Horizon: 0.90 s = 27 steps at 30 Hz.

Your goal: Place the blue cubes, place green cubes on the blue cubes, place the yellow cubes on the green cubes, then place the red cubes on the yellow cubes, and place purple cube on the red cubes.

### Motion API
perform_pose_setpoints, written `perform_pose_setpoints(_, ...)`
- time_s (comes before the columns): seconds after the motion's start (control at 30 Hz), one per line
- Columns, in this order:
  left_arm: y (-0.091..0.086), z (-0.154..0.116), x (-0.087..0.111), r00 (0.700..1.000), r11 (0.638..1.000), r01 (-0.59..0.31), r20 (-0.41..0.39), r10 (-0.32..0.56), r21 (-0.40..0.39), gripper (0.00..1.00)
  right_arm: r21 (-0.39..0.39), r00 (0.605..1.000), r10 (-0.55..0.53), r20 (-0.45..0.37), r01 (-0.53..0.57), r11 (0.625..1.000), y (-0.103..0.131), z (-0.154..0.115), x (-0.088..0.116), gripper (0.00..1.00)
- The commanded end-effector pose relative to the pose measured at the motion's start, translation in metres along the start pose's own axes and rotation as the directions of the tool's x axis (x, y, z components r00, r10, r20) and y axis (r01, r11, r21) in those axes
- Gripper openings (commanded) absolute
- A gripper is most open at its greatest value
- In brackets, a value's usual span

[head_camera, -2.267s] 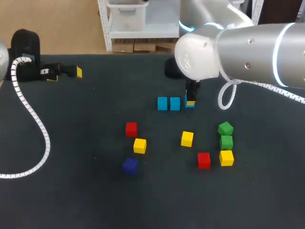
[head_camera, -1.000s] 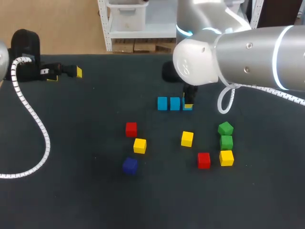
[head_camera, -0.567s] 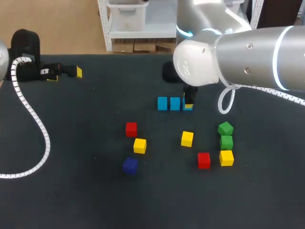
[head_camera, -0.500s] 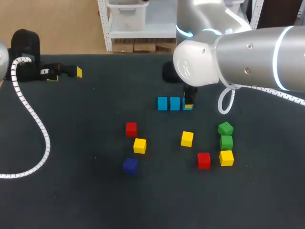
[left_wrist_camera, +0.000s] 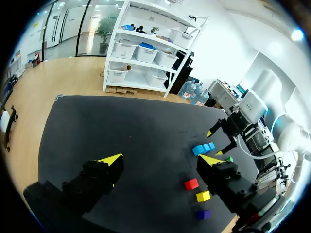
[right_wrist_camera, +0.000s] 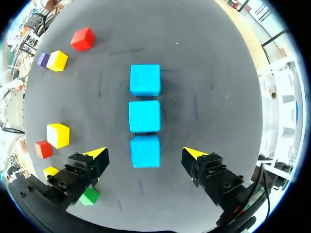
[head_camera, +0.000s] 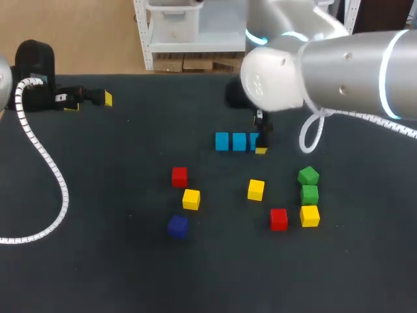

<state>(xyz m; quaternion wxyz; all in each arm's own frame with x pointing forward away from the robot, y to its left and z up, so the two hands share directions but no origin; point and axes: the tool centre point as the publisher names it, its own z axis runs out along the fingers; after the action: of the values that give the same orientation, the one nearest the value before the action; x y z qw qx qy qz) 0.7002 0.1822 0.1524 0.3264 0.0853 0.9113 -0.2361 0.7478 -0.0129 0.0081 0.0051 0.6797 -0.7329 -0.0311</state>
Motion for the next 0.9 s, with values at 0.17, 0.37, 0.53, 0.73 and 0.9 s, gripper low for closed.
perform_pose_setpoints(0.17, 0.002, 0.000, 0.001, 1.000, 1.000, -0.002, 0.006, 0.002, 0.011, 1.00, 0.031, 0.977, 0.206, 0.063, -0.208, 0.978, -0.013, -0.041, 0.033, 1.00)
perform_pose_setpoints(0.37, 0.002, 0.000, 0.001, 1.000, 1.000, -0.002, 0.006, 0.002, 0.011, 1.00, 0.014, 0.935, 0.334, 0.119, -0.338, 0.941, 0.004, -0.061, 0.058, 1.00)
perform_pose_setpoints(0.53, 0.002, 0.000, 0.001, 1.000, 1.000, -0.002, 0.006, 0.002, 0.011, 1.00, 0.018, 0.891, 0.425, 0.158, -0.433, 0.901, 0.022, -0.068, 0.072, 1.00)
perform_pose_setpoints(0.73, 0.002, 0.000, 0.001, 1.000, 1.000, -0.002, 0.006, 0.002, 0.011, 1.00, 0.057, 0.877, 0.456, 0.155, -0.468, 0.882, 0.044, -0.064, 0.083, 1.00)
perform_pose_setpoints(0.9, 0.002, 0.000, 0.001, 1.000, 1.000, -0.002, 0.006, 0.002, 0.011, 1.00, 0.109, 0.865, 0.482, 0.138, -0.497, 0.861, 0.052, -0.052, 0.092, 1.00)
